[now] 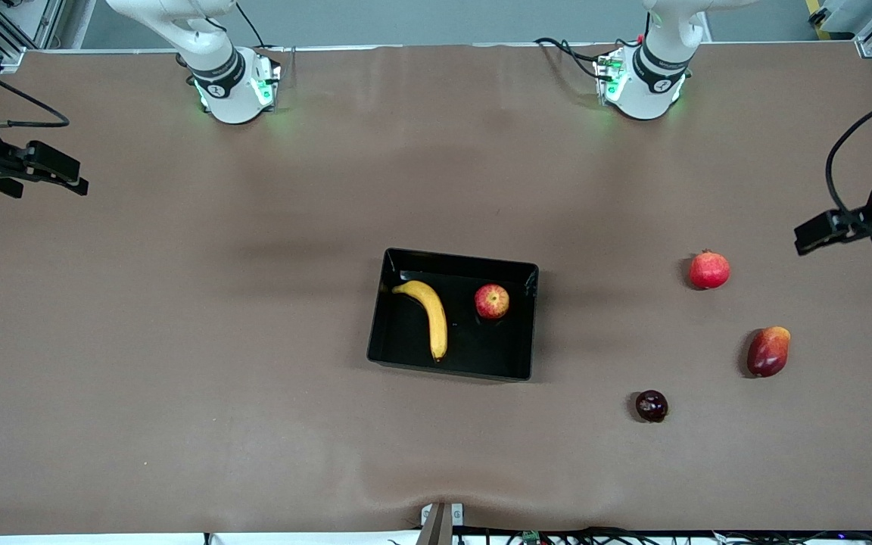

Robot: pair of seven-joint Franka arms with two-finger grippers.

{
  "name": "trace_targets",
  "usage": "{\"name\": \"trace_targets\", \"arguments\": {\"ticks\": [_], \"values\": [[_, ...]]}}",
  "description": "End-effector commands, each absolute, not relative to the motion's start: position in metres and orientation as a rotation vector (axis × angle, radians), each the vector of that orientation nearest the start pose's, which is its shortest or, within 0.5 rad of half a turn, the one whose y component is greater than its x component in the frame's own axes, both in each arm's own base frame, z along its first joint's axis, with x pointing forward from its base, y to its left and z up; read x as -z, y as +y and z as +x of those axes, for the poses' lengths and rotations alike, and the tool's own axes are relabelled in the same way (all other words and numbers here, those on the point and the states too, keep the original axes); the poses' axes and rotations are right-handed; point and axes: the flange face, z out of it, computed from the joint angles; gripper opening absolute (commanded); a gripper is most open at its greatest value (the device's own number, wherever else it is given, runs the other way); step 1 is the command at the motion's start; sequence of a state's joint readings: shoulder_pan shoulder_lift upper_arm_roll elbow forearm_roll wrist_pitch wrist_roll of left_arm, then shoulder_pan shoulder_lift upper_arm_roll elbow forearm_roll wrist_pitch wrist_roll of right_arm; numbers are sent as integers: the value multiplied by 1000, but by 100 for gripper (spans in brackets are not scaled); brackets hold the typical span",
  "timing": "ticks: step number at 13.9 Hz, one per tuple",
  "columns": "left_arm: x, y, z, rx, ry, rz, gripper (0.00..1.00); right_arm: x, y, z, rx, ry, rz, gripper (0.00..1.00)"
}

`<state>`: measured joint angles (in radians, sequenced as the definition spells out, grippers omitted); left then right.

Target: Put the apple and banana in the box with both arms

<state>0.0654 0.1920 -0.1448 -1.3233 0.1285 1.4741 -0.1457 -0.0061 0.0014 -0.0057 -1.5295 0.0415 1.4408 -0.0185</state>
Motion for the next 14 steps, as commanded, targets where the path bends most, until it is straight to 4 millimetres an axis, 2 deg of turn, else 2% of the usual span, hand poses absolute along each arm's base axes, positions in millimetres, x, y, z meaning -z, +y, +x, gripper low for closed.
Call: {"name": "trace_targets", "arguments": {"ticks": [1, 4, 8, 14], "values": [[-634, -15, 567, -42, -108, -3050, 100, -636, -2, 543, -133, -24, -3082, 100], [-640, 1, 549, -48, -133, -3087, 100, -636, -2, 542, -131, -25, -3082, 100], [-643, -3, 525, -53, -123, -3086, 100, -636, -2, 542, -131, -25, -3082, 100], [-651, -2, 520, -34, -132, -3110, 100, -636, -2, 543, -133, -24, -3082, 100]]}}
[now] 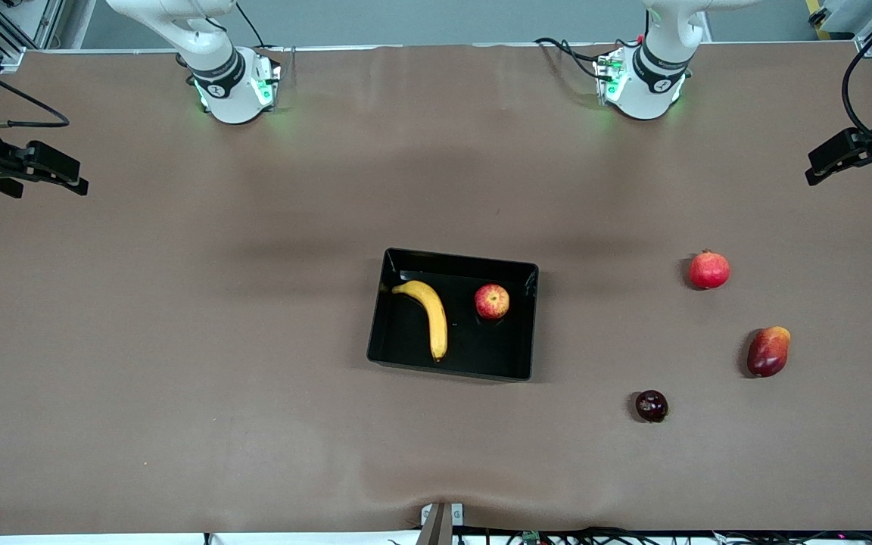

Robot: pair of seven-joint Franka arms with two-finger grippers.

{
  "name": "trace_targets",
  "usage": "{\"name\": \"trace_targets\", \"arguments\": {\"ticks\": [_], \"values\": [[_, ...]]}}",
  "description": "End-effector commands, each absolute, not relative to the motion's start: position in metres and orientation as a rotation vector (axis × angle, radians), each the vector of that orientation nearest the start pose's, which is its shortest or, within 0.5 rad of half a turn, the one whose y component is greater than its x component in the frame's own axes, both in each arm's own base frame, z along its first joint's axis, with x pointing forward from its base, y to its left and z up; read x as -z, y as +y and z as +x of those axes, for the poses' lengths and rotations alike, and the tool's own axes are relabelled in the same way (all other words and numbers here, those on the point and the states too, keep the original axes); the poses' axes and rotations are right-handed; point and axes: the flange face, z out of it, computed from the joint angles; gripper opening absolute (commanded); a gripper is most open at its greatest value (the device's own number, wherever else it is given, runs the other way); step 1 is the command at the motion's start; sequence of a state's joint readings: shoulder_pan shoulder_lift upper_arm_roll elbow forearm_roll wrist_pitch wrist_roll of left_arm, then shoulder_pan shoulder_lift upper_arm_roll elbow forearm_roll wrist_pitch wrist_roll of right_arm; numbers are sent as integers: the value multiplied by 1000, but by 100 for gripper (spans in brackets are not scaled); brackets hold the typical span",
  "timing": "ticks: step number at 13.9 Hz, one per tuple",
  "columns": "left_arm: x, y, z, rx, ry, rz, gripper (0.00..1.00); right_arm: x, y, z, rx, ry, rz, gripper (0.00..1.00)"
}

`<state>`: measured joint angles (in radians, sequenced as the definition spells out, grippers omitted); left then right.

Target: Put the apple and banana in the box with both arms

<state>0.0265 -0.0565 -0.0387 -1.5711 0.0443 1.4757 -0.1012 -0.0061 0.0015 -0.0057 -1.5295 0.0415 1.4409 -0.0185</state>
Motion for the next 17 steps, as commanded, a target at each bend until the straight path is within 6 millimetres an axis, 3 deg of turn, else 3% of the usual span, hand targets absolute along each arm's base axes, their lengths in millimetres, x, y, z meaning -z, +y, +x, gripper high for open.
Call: {"name": "trace_targets", "arguments": {"ticks": [1, 11, 17], "values": [[-651, -4, 520, -38, -125, -3110, 100, -636, -2, 543, -133, -24, -3082, 100], [-666, -26, 517, -34, -33, -3140, 100, -636, -1, 543, -133, -27, -3080, 100], [-670, -24, 518, -20, -21, -3142, 100, -636, -1, 543, -133, -27, -3080, 100]]}}
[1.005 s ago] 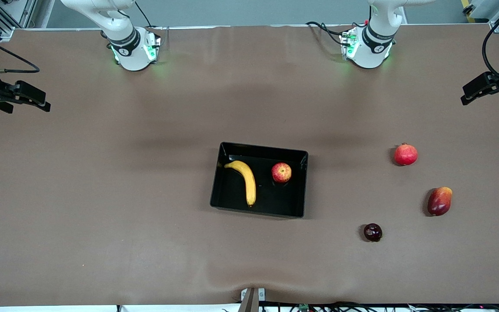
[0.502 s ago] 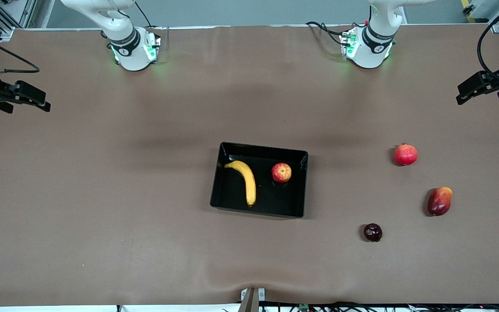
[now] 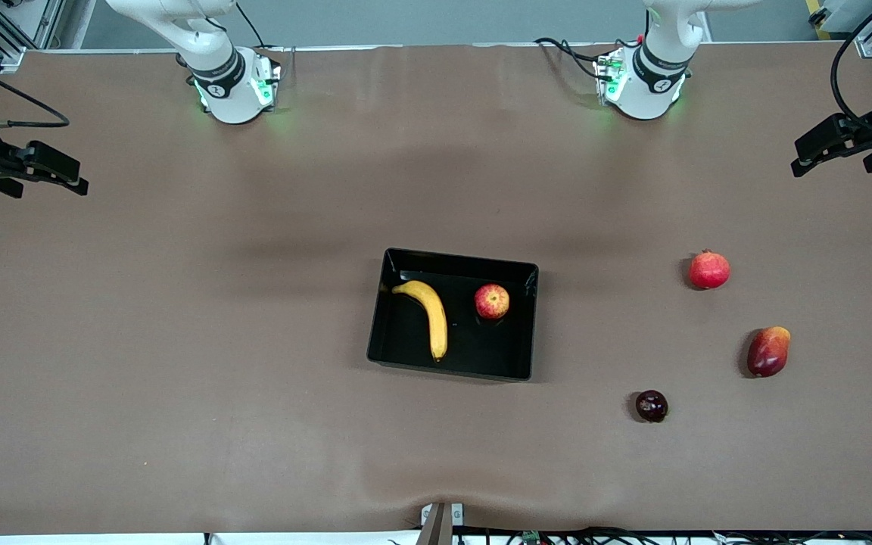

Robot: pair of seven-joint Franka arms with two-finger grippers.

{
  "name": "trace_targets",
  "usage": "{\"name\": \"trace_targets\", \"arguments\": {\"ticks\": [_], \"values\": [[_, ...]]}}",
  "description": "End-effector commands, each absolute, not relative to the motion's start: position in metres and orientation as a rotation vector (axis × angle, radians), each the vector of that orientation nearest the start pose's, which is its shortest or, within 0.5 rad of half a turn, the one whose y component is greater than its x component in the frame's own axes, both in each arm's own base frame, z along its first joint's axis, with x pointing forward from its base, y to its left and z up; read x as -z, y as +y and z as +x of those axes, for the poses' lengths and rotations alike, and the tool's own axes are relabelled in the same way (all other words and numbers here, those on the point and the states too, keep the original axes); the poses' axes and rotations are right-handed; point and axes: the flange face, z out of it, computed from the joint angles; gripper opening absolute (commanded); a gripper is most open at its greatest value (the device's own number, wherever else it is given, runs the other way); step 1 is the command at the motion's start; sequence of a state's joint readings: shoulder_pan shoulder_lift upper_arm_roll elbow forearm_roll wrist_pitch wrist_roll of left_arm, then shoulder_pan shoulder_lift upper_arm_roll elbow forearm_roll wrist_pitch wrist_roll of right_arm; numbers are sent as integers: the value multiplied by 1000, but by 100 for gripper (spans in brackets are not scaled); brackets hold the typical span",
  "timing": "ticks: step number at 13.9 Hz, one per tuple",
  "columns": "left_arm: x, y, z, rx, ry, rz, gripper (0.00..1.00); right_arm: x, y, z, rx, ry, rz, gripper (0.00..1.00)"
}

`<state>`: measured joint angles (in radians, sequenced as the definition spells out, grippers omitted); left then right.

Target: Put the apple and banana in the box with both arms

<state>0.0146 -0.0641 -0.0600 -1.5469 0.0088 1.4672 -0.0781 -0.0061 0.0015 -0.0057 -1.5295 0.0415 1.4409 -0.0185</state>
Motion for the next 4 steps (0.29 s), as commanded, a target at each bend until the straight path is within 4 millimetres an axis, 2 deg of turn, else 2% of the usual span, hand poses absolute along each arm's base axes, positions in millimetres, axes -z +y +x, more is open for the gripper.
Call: {"name": "trace_targets", "arguments": {"ticks": [1, 4], "values": [[-670, -25, 518, -22, -19, -3141, 100, -636, -1, 543, -131, -27, -3082, 100], [-669, -26, 519, -24, -21, -3142, 100, -636, -1, 543, -133, -27, -3080, 100]]}}
